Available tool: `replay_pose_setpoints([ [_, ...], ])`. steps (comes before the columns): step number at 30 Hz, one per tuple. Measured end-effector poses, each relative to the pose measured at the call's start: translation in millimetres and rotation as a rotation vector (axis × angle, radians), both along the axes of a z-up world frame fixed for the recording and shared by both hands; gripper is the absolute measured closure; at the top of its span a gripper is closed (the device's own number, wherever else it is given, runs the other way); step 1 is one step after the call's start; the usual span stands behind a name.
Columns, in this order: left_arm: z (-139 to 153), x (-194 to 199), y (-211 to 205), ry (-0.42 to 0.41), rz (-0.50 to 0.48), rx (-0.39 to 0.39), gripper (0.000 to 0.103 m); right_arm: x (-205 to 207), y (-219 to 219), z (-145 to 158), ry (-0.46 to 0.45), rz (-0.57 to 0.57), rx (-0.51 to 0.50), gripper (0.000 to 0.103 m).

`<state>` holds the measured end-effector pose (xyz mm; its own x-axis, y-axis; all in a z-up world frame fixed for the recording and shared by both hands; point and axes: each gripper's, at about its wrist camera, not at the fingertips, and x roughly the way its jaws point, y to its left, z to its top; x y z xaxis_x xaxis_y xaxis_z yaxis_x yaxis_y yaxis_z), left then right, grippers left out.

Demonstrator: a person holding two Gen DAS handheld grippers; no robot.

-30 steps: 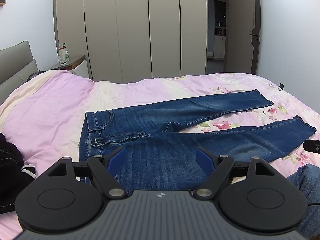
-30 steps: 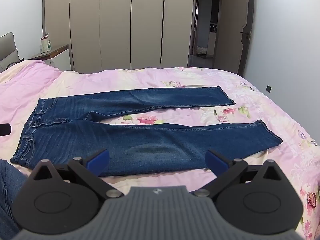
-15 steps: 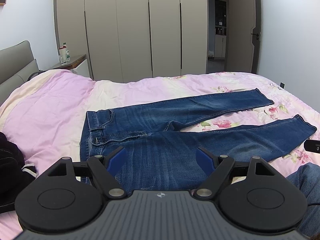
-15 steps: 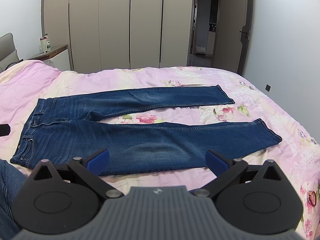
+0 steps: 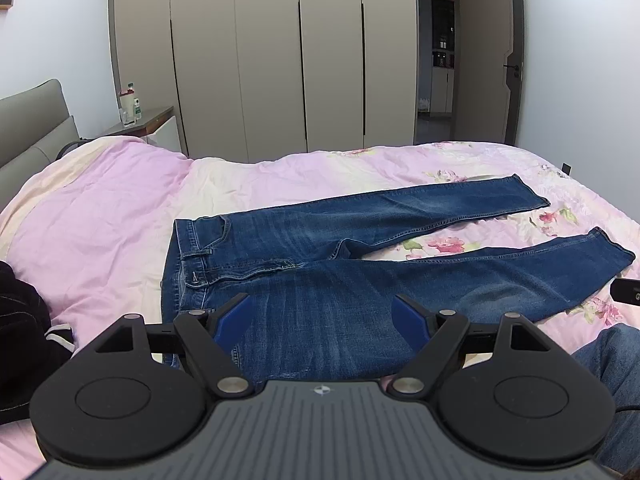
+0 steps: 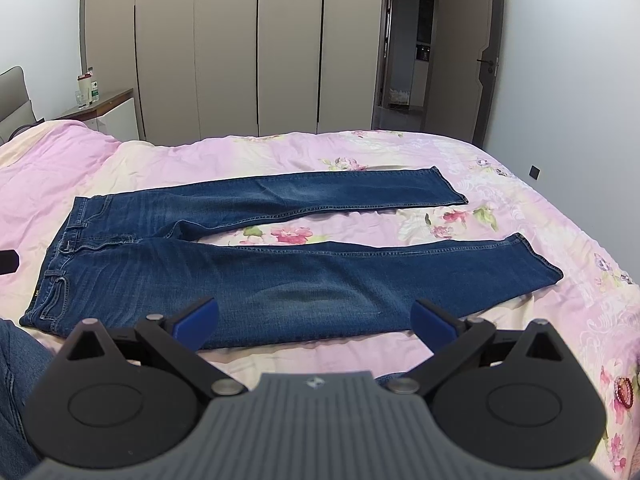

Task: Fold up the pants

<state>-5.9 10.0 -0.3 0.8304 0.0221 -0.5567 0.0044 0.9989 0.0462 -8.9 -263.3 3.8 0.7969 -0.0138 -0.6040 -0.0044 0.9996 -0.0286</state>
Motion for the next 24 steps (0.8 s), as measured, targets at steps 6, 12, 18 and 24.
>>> replay_pose_setpoints([
  [6,-0.6,0.3,-1.2,0.001,0.000,0.000,0.010,0.7,-0.2,-0.2,0.002,-0.003,0.002,0.005],
  [12,-0.9,0.1,-1.4,0.002,0.000,0.001,0.010,1.9,-0.5,-0.8,0.003,-0.006,0.005,0.005],
  [18,-1.8,-0.1,-1.0,0.003,0.001,0.003,0.010,1.8,-0.9,-0.9,0.003,-0.009,0.006,0.005],
  [24,-2.5,-0.8,-0.7,0.003,0.001,0.003,0.010,2.5,-1.9,-2.4,0.006,-0.014,0.010,0.005],
])
